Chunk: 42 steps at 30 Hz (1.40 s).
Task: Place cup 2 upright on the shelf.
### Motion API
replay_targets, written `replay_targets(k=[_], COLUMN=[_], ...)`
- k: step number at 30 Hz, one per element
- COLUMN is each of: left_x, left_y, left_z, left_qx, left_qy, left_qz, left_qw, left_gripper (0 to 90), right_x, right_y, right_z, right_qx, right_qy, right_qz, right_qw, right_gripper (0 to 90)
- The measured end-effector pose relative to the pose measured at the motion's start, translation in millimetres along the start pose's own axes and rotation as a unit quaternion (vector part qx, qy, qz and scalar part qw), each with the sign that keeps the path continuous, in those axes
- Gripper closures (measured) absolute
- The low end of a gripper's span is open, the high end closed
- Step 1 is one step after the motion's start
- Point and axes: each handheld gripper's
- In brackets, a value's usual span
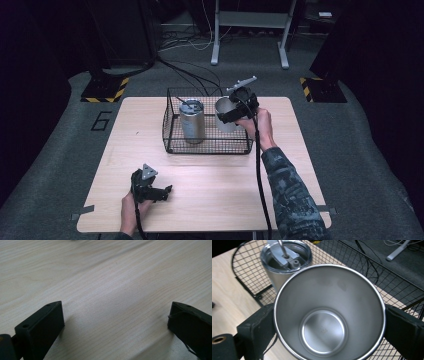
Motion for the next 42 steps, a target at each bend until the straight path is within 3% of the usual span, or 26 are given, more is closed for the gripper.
replay_targets(k=[8, 17, 26, 42], left_x=[0.1, 0.8, -0.5, -0.5], left_y=[-0.2, 0.4, -0.2, -0.2], left_z=[-0.1, -0.3, 0.3, 0.2], left_qx=[-0.002, 0.002, -0.001, -0.001], left_qy=[-0.001, -0.006, 0.003, 0.003], left_qz=[-0.001, -0.002, 0.000, 0.000], left_qw=[1.0000, 1.0000, 1.0000, 1.0000], left_gripper=[0.4, 0.4, 0.4, 0.4], right_x=[4.4, 10.5, 11.1, 12.6], right_y=[15.5, 28.4, 40.4, 62.0], right_z=[-1.2, -4.9, -5.1, -6.6], right_qx=[-0.013, -0.021, -0.036, -0.050], right_qy=[0.012, 0.011, 0.020, 0.037], right_qz=[0.001, -0.019, -0.016, -0.014], right_qw=[0.9998, 0.9995, 0.9990, 0.9980], right_gripper=[5.6, 5.6, 5.6, 5.6])
Point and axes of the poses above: each handheld gripper's, and its own axes: y roughly forward along the jaws, z roughly out of its top, x roughly to its right, and after that the axes turned 14 degrees about -y, right-handed
